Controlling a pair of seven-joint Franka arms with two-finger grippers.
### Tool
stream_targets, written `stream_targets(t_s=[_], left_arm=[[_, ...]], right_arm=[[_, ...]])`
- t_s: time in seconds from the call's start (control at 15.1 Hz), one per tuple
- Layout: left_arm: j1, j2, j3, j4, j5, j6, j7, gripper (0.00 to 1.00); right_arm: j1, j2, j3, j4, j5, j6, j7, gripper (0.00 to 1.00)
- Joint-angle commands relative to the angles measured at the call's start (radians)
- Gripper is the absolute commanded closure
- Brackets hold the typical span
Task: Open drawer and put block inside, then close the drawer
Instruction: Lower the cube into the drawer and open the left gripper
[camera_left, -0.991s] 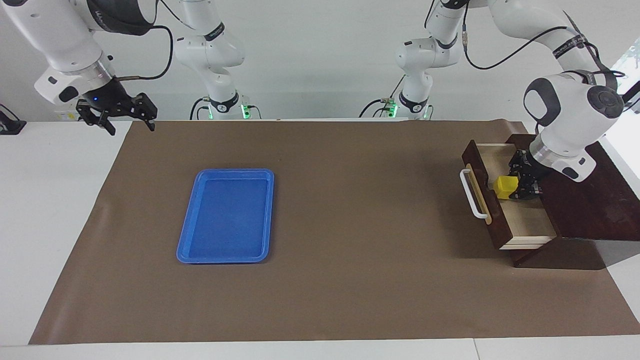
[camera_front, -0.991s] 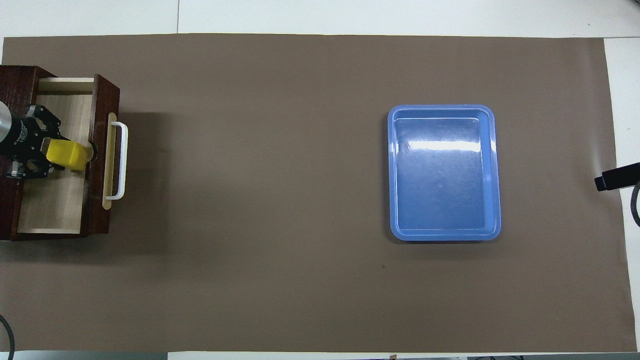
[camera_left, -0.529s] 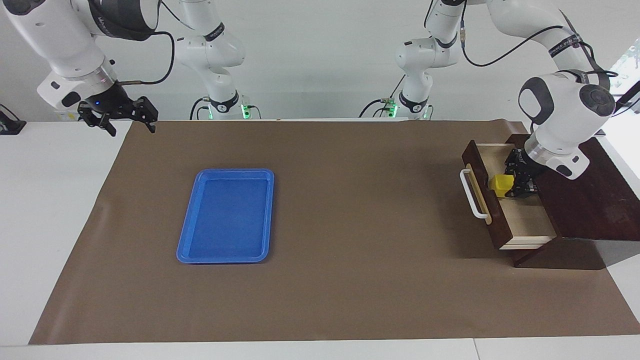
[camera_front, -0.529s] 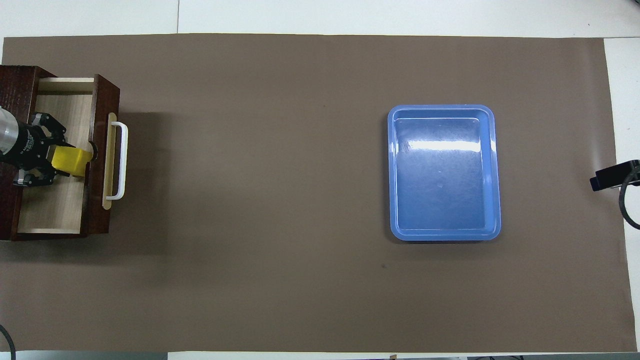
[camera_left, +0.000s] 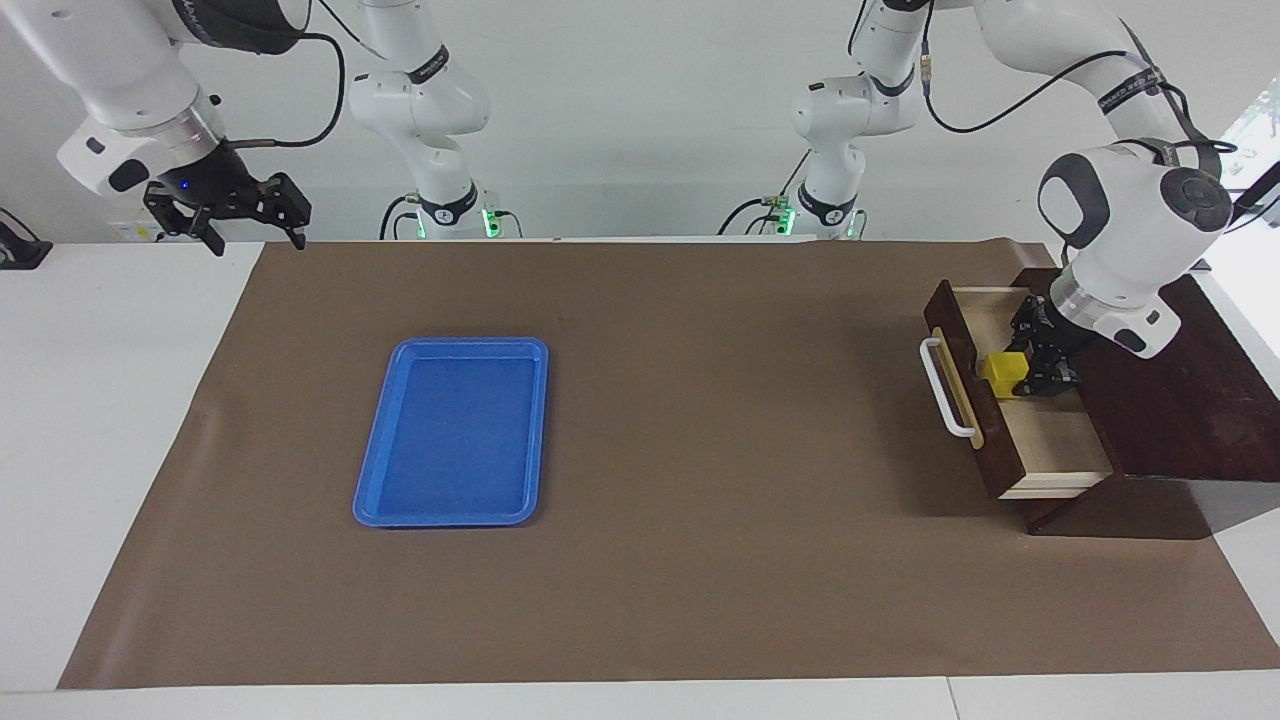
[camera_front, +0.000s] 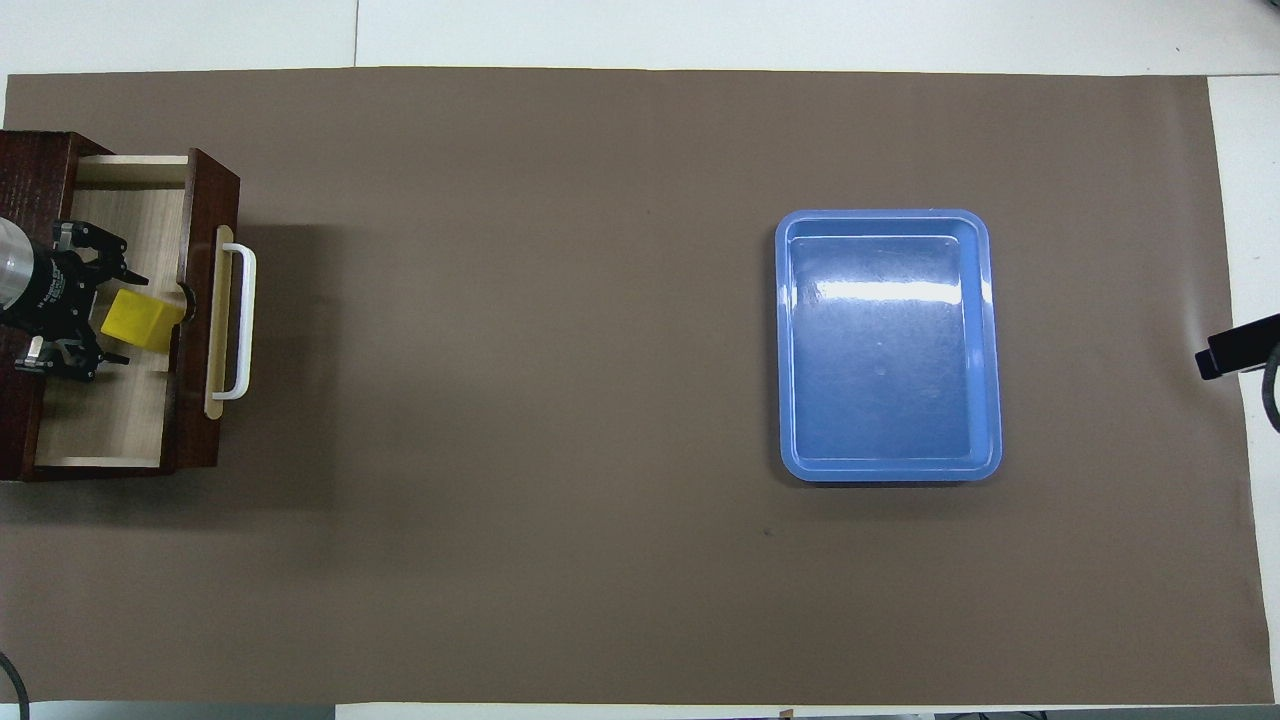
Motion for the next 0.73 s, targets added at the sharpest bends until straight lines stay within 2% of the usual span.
stream_targets(t_s=[0.0, 0.2, 0.66], left_arm=[[0.01, -0.033, -0.005, -0.034, -0.005, 0.021, 0.002, 0.0], [0.008, -0.035, -0.005, 0.015, -0.007, 0.0, -0.005, 0.0], [-0.044, -0.084, -0.028, 0.216, -0.021, -0.196, 0.002, 0.0]], right_arm=[[-0.009, 0.002, 0.012, -0.008, -0.02, 0.008, 0.022, 0.0], [-0.009, 0.0, 0.012, -0.008, -0.023, 0.014, 0.021, 0.0], [-0.011, -0.009, 0.014, -0.014, -0.026, 0.028, 0.019, 0.0]])
